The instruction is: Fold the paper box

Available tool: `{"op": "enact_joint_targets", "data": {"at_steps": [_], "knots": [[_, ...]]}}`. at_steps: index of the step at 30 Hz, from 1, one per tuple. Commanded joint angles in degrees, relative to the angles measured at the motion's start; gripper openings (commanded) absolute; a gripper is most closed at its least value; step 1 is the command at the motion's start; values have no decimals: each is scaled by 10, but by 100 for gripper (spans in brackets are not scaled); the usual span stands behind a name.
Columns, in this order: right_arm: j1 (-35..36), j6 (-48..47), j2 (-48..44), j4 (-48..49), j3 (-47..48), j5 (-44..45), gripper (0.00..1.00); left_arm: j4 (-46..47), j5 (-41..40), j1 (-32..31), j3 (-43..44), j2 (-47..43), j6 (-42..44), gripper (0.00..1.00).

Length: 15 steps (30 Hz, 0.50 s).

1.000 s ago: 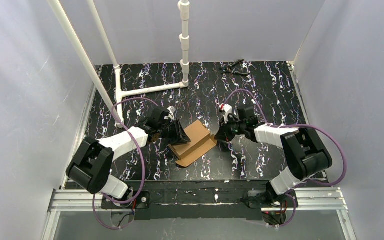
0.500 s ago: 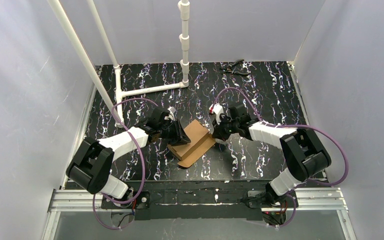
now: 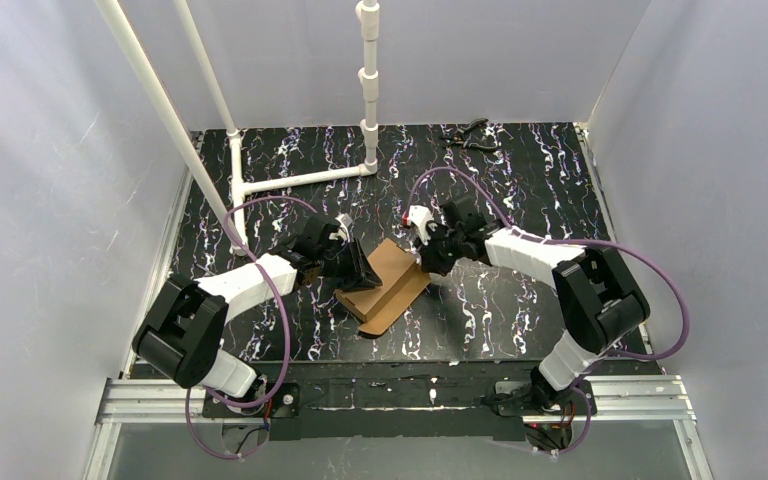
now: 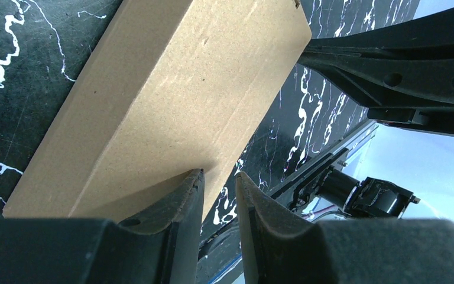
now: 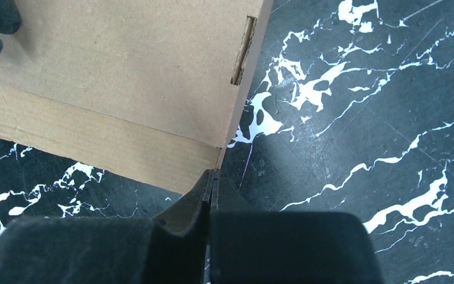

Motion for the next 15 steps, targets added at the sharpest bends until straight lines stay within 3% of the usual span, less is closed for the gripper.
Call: {"op": "enact_joint_targets", "data": {"at_steps": [1,15], "knots": [[14,-35,15,-39,47,4,4,-44,-4,-5,-4,4,16,26],[16,-83,72,-139,142,8,4,-52,-1,-5,13,14,19,26]]}}
